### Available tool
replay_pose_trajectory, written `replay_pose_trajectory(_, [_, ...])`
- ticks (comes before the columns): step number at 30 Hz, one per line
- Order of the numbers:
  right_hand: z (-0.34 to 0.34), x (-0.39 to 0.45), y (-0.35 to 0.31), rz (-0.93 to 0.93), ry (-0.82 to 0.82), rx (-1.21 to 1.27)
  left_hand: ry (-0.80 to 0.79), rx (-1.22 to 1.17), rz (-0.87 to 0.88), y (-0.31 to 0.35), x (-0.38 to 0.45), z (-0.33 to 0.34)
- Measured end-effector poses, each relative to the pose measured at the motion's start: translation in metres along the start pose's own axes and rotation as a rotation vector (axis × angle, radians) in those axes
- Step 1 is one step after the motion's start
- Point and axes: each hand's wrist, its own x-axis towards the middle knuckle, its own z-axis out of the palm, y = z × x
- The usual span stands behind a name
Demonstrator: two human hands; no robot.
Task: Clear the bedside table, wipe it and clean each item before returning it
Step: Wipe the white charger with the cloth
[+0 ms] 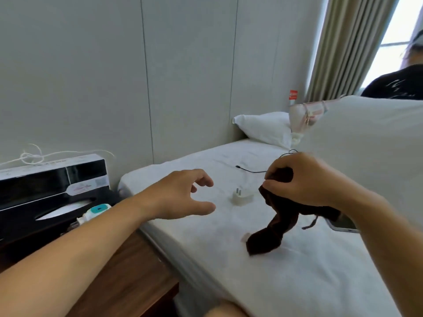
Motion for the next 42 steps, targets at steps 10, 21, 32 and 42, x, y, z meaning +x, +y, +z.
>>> replay_pose_trajectory(10, [-0.02,-0.029,0.093,0.166,0.046,0.087,-0.069,-0.001,-0.098,0.032,0.095,0.082])
replay_pose_trajectory(21, [0.01,-0.024,0.09,0.12,0.042,0.075,0.153,-0.013,-0.291,0.022,0.138,0.138])
replay_pose_trajectory(32, [0.013,-0.028,0.045,-0.012,0.125,0.206,0.392,-0.243,-0.104,0.032,0.071,0.073])
replay_pose_trajectory(42, [0.025,-0.011,-0.074,-0.309,0.088,0.411,0.66,-0.251,-0.148,0.007,-0.064,-0.038])
